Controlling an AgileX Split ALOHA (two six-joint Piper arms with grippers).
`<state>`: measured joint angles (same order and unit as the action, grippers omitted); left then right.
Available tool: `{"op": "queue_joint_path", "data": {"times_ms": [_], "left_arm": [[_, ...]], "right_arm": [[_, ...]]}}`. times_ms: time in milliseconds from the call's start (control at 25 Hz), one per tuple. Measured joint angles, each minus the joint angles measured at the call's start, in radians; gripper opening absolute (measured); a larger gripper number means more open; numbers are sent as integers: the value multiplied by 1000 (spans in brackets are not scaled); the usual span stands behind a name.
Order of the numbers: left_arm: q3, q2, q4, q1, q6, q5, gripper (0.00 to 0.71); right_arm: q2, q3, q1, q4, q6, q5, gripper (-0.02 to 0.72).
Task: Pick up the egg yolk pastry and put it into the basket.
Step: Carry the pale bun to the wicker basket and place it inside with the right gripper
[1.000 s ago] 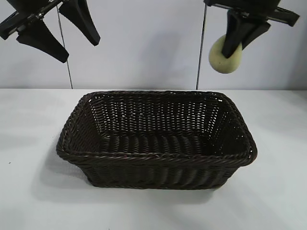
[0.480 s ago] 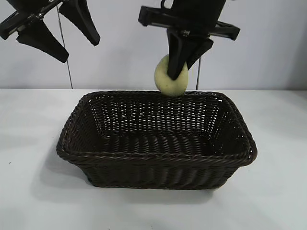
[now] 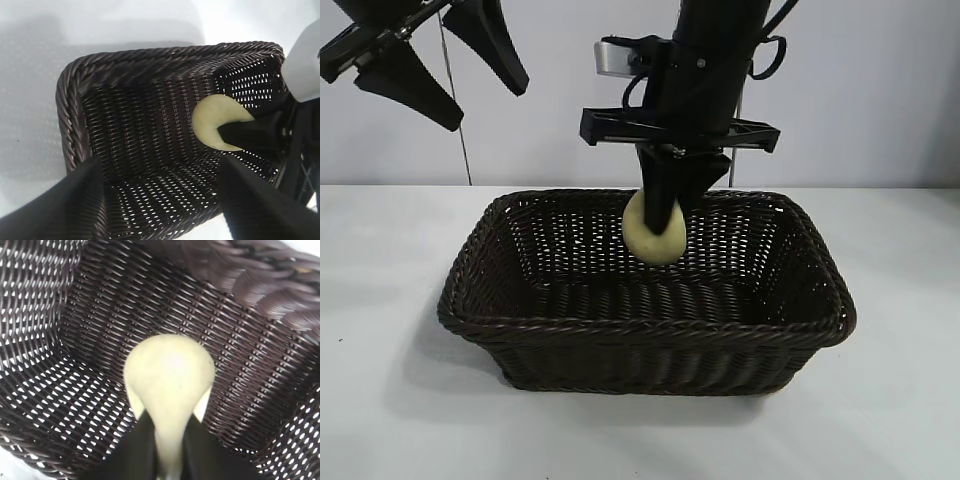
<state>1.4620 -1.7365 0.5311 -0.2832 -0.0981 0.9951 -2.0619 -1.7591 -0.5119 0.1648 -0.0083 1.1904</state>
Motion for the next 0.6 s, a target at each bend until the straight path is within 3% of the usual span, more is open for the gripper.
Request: {"op": "queue_joint_path", "data": {"times_ms": [200,320,600], "left_arm": [[0,0,0,0,0,0,480],[0,0,0,0,0,0,480],[0,0,0,0,0,0,480]], "right_arm": [[0,0,0,3,0,-1,449],[0,-12,0,4,0,8,484],[2,-105,20,34,0,28,489]]}}
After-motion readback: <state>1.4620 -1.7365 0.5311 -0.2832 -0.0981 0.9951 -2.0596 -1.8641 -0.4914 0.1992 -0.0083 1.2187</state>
